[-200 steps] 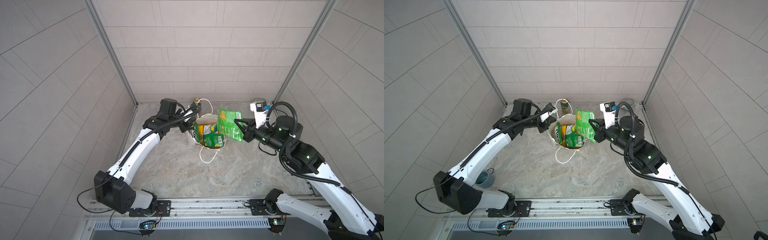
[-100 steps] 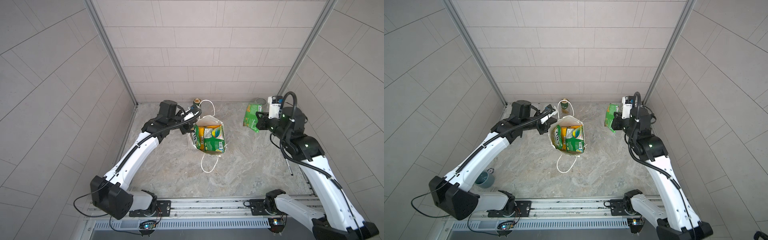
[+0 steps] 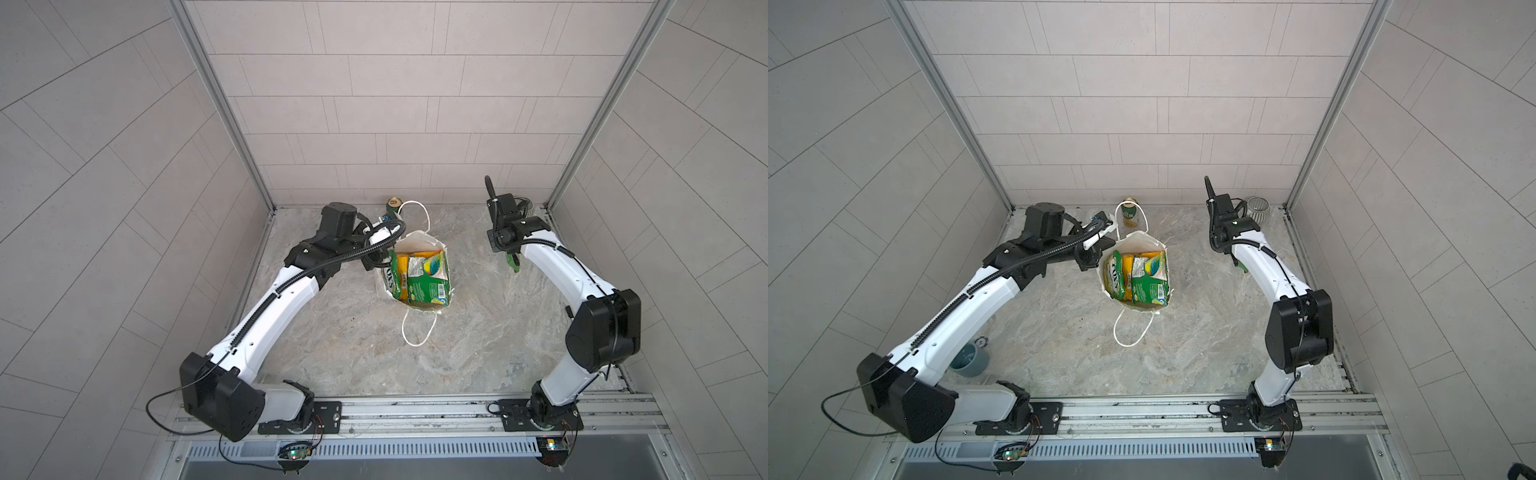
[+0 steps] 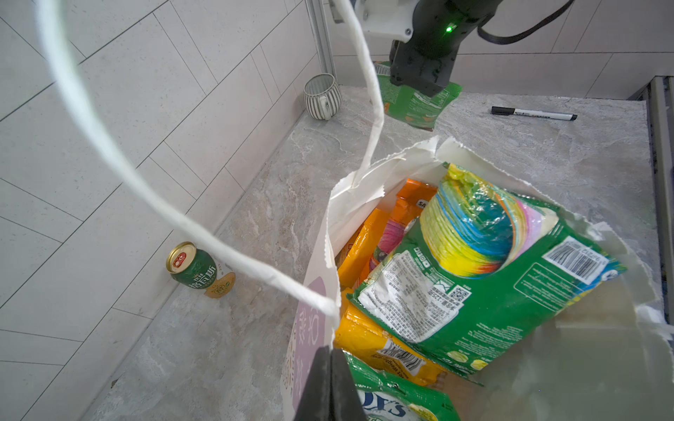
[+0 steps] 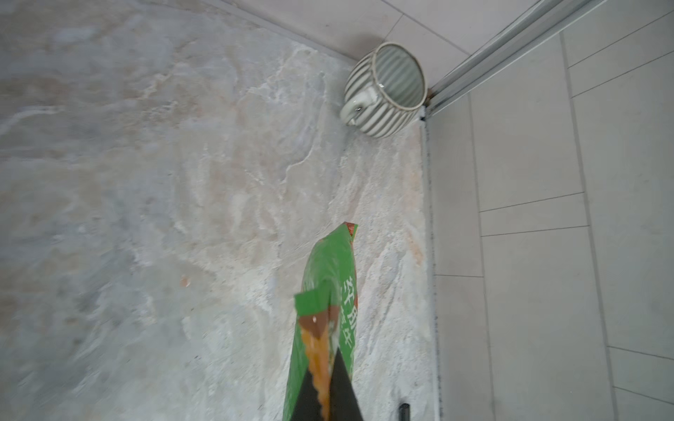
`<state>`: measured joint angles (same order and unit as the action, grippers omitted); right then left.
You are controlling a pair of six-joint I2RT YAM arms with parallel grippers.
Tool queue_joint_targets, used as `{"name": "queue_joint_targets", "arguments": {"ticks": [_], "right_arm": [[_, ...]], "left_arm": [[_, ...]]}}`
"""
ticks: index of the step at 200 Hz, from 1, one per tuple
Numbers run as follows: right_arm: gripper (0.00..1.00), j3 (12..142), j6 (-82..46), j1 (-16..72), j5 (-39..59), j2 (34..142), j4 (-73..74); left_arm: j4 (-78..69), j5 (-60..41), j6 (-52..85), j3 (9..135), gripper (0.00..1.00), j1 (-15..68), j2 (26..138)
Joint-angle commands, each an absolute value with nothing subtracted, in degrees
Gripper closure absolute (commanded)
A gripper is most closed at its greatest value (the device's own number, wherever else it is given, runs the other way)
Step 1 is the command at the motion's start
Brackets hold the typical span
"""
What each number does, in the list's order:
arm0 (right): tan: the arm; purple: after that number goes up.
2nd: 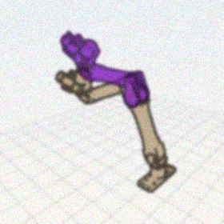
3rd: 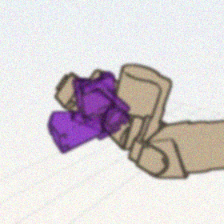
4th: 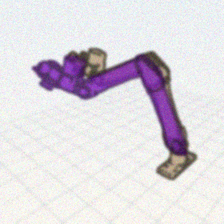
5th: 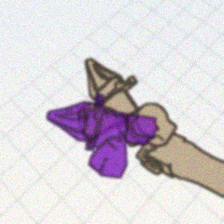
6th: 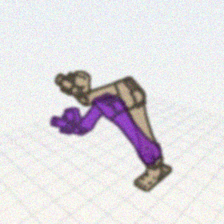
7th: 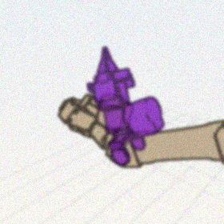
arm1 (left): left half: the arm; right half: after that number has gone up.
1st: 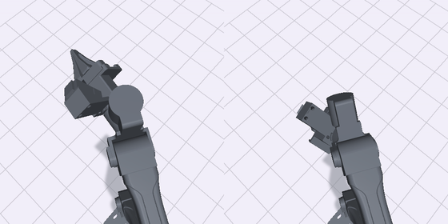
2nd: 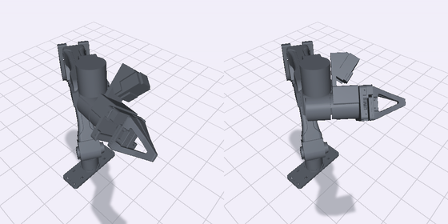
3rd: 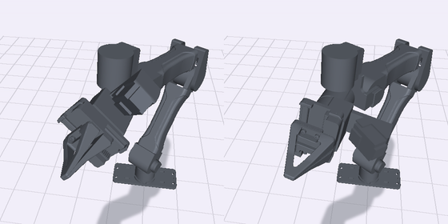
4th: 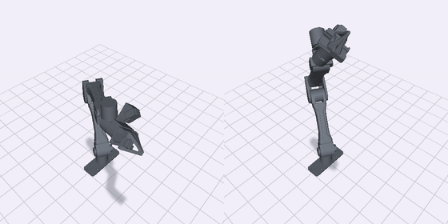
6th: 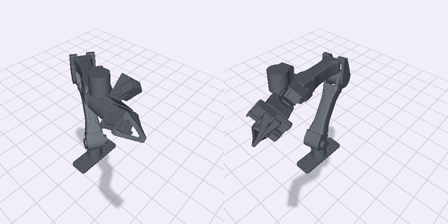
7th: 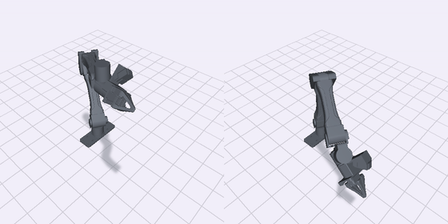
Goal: Take the snacks out of the paper bag
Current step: 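Lift the green snack packet out of the bag with the right gripper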
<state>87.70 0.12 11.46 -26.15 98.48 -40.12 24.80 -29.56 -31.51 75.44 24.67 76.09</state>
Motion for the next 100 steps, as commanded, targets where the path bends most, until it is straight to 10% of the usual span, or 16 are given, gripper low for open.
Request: {"name": "queue_joint_targets", "arguments": {"ticks": [1, 100], "right_arm": [[1.00, 91.16, 6.53, 10.38, -37.24, 104.49, -39.61], [1.00, 101.54, 5.89, 5.24, -38.15, 121.97, -35.87]], "left_arm": [[22.36, -30.12, -31.94, 74.54, 1.00, 25.27, 73.44], [22.50, -29.34, -33.20, 74.78, 1.00, 25.31, 74.27]]}}
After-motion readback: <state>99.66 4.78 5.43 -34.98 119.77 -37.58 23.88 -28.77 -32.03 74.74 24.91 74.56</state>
